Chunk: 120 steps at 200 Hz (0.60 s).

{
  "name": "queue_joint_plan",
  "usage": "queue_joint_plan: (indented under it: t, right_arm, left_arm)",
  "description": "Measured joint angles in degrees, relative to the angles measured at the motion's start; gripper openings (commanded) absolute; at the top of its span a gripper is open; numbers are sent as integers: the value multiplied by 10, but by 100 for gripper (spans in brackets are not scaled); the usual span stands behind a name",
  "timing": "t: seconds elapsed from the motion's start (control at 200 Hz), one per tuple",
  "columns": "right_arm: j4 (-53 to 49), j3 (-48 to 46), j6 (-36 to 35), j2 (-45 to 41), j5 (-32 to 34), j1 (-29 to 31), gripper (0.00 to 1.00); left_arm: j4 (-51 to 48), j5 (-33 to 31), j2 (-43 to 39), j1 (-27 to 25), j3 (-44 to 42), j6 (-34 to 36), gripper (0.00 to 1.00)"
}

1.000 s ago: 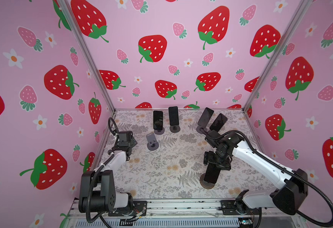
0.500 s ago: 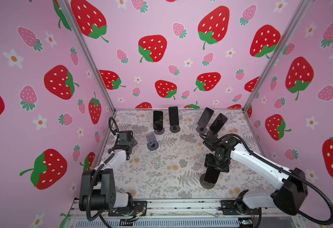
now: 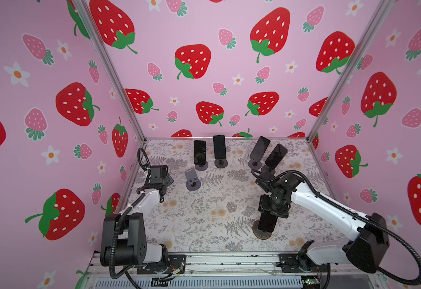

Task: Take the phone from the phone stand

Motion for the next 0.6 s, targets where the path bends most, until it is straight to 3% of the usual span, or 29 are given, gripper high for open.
queue_joint_plan:
  t: [0.195,0.6]
  right_arm:
    - [-7,15,-7,-7,21,3,68]
    - [-47,138,-49,-24,92,9,67]
  left_arm:
    - [-1,1,3,0,0,-3,99]
    - [-1,2,7,0,3,-5,99]
